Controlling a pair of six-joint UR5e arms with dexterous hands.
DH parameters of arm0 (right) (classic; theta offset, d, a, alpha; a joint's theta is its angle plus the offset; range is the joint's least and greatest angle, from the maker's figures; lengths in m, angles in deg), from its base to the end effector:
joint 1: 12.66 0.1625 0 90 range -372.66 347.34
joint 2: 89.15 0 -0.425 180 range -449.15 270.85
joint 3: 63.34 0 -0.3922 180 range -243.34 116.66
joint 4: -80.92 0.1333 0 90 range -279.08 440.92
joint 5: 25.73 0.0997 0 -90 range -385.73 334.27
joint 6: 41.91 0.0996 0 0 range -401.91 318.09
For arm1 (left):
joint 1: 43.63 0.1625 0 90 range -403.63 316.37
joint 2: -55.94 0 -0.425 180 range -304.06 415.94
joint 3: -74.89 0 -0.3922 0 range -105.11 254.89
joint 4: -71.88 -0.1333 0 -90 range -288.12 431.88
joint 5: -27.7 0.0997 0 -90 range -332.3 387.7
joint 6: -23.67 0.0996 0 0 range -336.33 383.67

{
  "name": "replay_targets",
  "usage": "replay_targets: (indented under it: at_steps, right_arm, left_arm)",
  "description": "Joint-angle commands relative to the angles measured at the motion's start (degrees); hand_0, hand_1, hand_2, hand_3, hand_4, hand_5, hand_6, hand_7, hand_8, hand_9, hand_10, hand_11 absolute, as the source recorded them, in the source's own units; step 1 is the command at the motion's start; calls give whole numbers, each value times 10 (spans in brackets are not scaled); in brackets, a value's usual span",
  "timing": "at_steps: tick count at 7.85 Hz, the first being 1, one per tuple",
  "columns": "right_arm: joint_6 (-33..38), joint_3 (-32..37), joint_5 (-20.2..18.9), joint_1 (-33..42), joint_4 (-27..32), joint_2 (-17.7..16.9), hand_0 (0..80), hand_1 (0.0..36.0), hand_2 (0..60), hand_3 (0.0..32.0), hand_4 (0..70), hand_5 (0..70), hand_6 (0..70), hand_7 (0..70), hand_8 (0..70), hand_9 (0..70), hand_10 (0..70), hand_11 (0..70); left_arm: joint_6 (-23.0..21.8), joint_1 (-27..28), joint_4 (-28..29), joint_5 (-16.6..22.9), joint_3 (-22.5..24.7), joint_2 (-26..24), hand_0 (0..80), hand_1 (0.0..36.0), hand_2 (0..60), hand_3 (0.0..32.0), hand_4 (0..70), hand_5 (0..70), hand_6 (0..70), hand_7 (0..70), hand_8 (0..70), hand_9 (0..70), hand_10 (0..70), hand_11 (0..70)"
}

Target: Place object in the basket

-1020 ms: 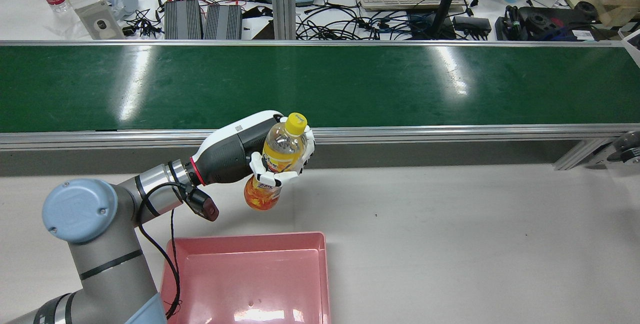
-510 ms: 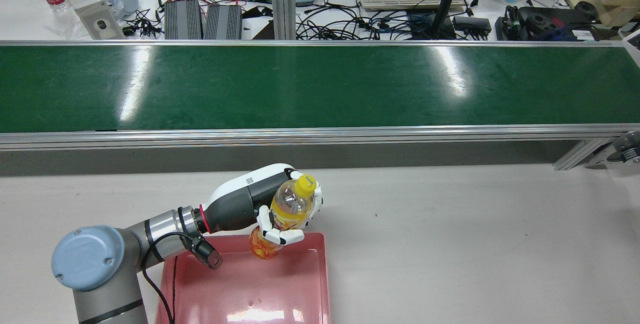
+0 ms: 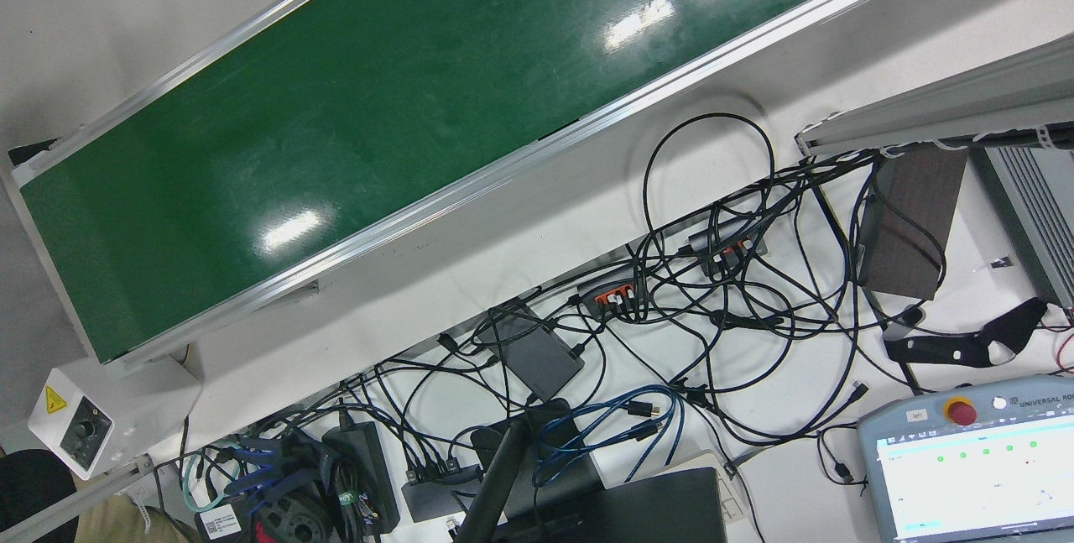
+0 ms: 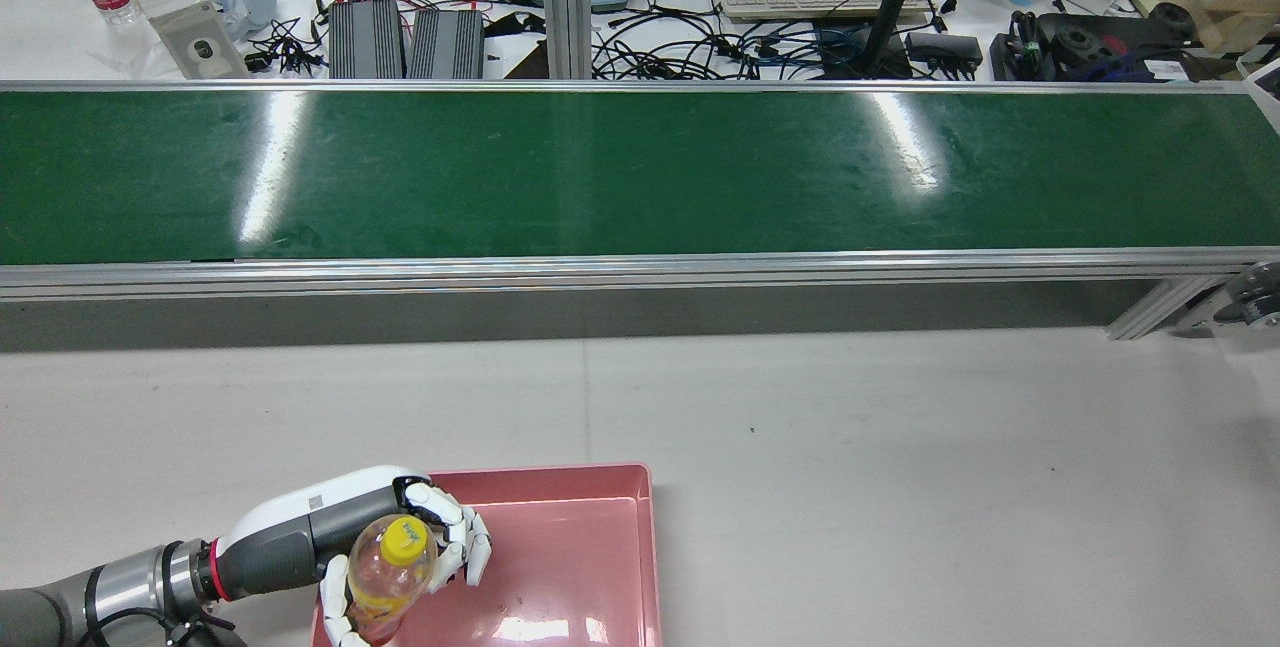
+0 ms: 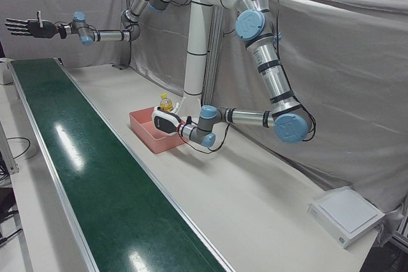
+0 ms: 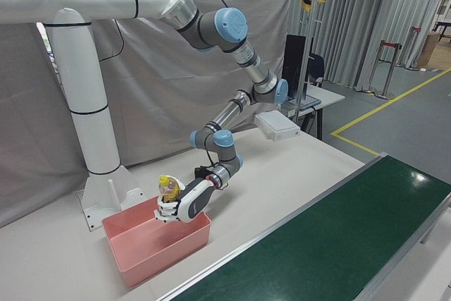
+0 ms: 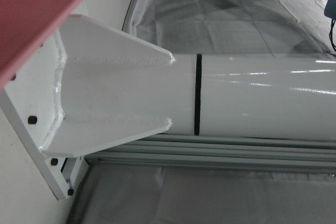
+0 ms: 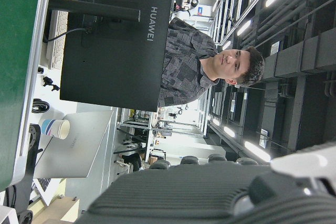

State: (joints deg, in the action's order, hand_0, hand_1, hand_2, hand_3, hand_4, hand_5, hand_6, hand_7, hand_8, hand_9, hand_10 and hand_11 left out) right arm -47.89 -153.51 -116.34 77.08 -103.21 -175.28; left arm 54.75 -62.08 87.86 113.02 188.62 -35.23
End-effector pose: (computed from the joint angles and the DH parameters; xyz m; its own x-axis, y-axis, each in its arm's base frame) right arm 0.1299 -0.5199 0.6588 -0.9944 0.0153 0.1042 -0.1042 0.0000 -0.9946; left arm 0.4340 -0.2939 0.4327 -0.6408 -0.6861 -0.3446 -0.3387 0.6554 -0.6751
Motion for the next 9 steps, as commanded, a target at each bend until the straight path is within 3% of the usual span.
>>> replay_targets:
  at_steps: [1,2,3,4,9]
  right_arm:
    - [0,0,0,0,0,0,0,0,0,0,0,0,0,0,0,0,0,0]
    - [0,0,0,0,0,0,0,0,0,0,0,0,0,0,0,0,0,0]
    - [0,0,0,0,0,0,0,0,0,0,0,0,0,0,0,0,0,0]
    - [0,0,0,0,0,0,0,0,0,0,0,0,0,0,0,0,0,0]
    - [0,0,0,0,0,0,0,0,0,0,0,0,0,0,0,0,0,0]
  left_arm:
    - [-2,29,-48,0,54,-2,531,103,0,0,111,252,0,116,106,89,9,22]
    - [-4,28,-139,2,83,-56,532,106,0,12,87,184,0,93,80,47,0,0]
    - [-7,29,-210,1,91,-120,535,110,0,18,69,166,0,77,68,23,0,0]
    - [-7,29,-246,-2,91,-148,525,102,0,18,47,127,0,63,56,3,0,0]
    - [-45,-38,-268,-2,84,-147,500,91,0,0,47,102,0,53,49,10,0,0]
